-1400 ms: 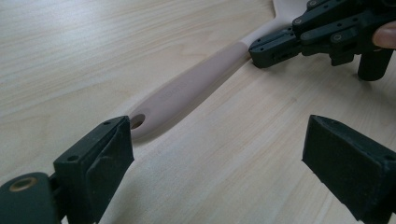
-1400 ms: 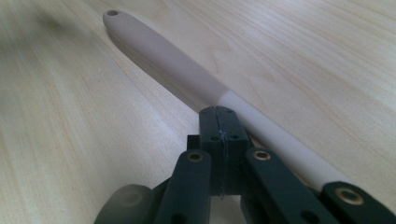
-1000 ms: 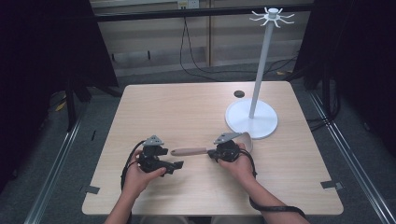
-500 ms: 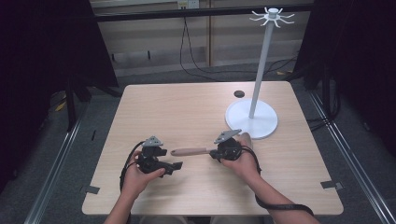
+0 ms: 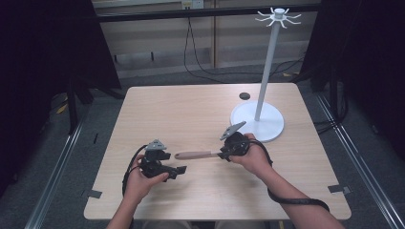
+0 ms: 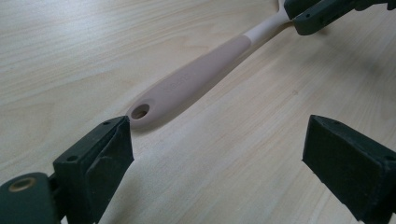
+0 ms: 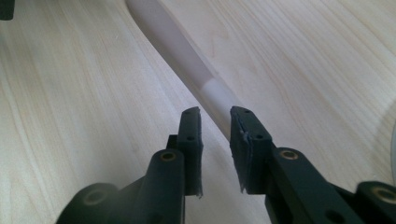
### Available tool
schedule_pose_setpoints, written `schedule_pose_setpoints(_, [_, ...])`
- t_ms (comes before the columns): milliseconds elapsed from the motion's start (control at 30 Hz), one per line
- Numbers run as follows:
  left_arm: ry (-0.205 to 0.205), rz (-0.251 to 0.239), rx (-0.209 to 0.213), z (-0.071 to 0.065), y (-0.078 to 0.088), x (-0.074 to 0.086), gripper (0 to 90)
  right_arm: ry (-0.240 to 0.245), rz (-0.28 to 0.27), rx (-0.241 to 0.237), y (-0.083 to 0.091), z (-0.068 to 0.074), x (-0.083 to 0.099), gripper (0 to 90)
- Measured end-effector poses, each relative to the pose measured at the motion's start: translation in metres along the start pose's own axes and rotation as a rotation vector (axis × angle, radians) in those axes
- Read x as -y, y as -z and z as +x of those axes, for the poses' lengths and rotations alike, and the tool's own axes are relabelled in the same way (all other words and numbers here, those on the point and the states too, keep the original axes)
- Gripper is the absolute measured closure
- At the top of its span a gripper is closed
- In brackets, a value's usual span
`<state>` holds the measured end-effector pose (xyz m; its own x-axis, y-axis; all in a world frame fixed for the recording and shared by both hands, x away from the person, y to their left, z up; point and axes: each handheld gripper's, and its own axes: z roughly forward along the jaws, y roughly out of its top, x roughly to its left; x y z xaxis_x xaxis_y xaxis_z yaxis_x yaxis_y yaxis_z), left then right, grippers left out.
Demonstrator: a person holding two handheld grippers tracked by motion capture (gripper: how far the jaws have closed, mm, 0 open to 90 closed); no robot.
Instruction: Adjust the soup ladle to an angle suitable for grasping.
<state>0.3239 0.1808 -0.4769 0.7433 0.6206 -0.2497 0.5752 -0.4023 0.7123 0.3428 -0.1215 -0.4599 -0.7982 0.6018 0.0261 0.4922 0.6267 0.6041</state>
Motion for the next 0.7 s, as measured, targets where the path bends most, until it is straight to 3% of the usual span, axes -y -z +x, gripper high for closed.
schedule_pose_setpoints(333, [0.004, 0.003, 0.002, 0.001, 0.0, 0.001, 8.3, 0.043, 0.096, -0.007, -0.009, -0.01, -0.005, 52.3])
schedule_pose_setpoints(633, [0.011, 0.001, 0.014, 0.003, 0.0, 0.001, 8.2, 0.113, 0.181, -0.02, -0.017, -0.009, -0.017, 49.9])
schedule_pose_setpoints(667, [0.012, 0.001, 0.014, 0.003, 0.0, 0.001, 8.2, 0.101, 0.196, -0.022, -0.018, -0.007, -0.018, 49.8])
schedule_pose_setpoints(700, [0.011, 0.003, 0.014, 0.004, 0.0, 0.002, 8.2, 0.127, 0.191, -0.017, -0.02, -0.009, -0.019, 49.8])
